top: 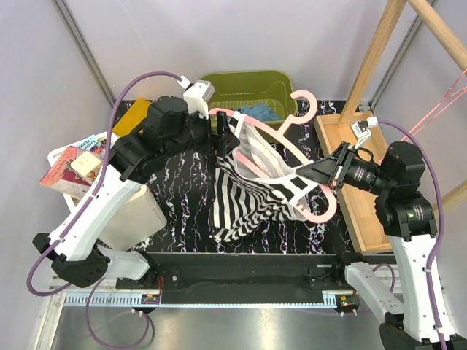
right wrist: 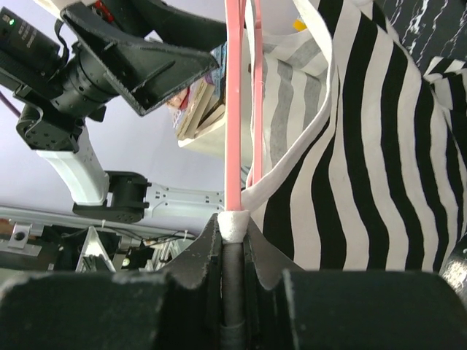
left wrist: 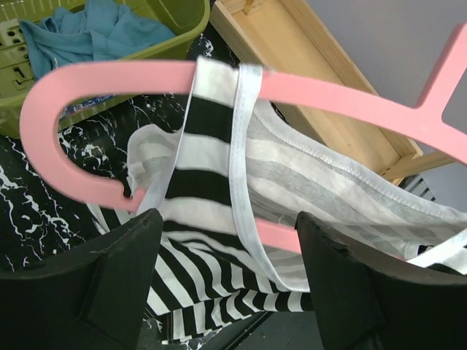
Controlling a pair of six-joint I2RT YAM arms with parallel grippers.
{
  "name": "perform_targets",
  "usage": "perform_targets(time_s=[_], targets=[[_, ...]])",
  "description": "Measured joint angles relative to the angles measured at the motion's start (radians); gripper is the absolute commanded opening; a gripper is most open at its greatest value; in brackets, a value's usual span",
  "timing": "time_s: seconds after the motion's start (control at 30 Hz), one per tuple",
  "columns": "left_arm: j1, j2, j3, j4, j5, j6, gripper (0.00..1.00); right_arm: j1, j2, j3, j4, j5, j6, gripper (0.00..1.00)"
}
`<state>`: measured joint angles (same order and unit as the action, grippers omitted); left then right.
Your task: Remove the tank top from the hanger
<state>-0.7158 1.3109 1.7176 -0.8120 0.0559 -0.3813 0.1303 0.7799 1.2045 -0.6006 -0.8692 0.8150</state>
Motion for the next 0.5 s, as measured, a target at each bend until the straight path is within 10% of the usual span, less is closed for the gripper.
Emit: perform_targets(time_s=[0.5], targets=[[0.001, -0.005, -0.079, 0.061, 0.039, -0.039, 0.54, 0.0, -0.073, 0.003, -0.061, -0.041, -0.002, 0.0]])
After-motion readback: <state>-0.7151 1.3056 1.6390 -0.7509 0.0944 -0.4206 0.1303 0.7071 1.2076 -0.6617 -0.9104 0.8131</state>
